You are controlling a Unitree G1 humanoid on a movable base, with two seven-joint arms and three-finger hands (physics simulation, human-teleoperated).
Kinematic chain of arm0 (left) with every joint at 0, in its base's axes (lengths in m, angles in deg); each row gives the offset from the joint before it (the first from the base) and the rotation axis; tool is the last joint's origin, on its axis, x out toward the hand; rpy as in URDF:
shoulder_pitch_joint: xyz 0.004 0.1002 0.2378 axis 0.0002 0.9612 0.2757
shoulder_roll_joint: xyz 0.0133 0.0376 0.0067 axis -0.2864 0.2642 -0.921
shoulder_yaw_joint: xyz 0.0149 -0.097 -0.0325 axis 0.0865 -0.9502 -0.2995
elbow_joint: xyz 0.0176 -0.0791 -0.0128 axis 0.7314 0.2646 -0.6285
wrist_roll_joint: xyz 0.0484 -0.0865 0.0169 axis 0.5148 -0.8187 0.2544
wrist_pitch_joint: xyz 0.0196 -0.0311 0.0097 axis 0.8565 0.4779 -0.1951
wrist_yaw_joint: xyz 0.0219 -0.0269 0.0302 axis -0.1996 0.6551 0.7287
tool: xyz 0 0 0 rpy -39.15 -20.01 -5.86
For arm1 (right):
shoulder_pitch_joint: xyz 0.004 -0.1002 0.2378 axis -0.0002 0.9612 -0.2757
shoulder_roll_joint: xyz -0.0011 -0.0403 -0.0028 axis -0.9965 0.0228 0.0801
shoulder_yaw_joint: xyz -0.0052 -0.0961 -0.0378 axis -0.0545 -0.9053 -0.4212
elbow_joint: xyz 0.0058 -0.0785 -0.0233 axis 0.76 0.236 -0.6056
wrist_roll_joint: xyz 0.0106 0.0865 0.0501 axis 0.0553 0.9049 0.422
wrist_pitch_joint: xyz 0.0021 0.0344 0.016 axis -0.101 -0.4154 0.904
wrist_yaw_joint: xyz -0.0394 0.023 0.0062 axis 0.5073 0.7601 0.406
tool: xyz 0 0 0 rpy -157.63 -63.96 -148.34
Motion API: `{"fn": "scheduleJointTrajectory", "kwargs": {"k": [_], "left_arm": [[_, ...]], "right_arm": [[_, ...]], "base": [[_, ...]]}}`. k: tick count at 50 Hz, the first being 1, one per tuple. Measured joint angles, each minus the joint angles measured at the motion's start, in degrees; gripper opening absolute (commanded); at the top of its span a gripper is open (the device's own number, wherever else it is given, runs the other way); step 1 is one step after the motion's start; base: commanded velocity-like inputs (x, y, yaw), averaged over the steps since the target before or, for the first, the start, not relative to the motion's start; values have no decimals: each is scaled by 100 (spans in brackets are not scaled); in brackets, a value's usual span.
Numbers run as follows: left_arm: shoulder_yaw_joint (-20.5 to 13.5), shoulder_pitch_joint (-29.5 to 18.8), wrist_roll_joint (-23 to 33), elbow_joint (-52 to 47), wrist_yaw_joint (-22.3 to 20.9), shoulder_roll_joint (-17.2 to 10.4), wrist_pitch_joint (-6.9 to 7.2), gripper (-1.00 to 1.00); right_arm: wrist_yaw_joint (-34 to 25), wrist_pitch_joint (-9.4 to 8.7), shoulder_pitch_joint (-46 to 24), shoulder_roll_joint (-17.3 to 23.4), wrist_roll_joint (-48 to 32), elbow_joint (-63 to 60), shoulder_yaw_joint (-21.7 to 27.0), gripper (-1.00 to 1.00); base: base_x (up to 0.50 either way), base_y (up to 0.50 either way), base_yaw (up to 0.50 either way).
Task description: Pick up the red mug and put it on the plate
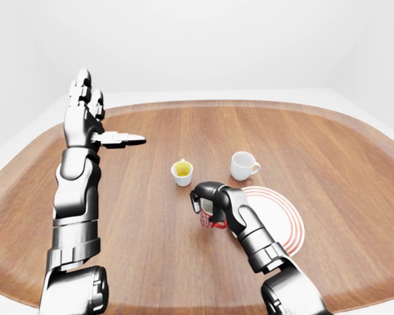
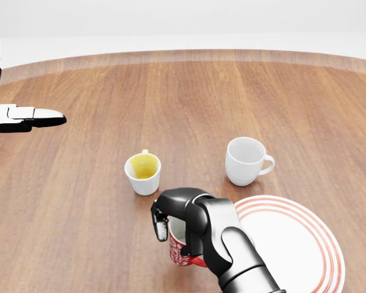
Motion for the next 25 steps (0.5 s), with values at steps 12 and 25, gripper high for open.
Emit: {"fn": "scheduleJointTrajectory", "kwargs": {"k": [12, 25], "left_arm": [[-6, 9, 1, -16, -4, 2, 0, 100], [-3, 29, -1, -15, -3, 13, 0, 100]], "right_arm": [[-156, -1, 16, 231, 96, -272, 111, -100], [-156, -1, 42, 500, 263, -545, 245, -100]], "base": [[0, 0, 0], [0, 0, 0]]}}
